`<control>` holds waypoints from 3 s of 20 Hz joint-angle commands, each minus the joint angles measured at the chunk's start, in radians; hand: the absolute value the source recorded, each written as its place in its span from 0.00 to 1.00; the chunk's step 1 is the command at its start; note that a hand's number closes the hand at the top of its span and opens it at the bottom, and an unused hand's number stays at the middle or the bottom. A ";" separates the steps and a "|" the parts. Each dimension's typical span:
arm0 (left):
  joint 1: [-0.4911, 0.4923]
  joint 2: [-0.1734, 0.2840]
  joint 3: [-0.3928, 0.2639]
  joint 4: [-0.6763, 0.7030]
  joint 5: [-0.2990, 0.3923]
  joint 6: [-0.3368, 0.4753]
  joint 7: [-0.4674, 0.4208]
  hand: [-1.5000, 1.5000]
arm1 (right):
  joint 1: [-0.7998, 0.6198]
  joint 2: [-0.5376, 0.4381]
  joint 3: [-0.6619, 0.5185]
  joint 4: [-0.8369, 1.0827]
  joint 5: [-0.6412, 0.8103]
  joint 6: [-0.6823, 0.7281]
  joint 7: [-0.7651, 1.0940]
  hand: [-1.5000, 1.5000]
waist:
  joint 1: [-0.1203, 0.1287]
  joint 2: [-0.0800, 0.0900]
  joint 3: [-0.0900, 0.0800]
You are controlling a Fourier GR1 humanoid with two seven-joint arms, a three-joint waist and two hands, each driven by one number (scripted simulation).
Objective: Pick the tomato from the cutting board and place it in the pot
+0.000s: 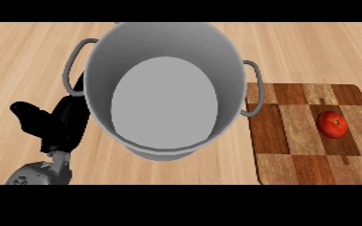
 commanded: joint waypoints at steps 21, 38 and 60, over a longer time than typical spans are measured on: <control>-0.079 -0.065 -0.005 0.084 -0.054 -0.001 0.021 0.50 | -0.042 -0.114 0.438 0.349 0.591 -0.276 -0.463 0.00 | 0.028 -0.004 -0.007; -0.026 -0.080 0.027 0.012 -0.087 -0.023 0.057 0.50 | -0.043 -0.038 0.462 0.346 0.581 -0.274 -0.391 0.00 | -0.001 -0.013 -0.008; -0.013 -0.125 0.104 -0.018 -0.130 -0.112 0.097 0.50 | -0.090 0.235 0.445 0.474 1.011 -0.386 -0.246 0.00 | 0.003 -0.013 -0.008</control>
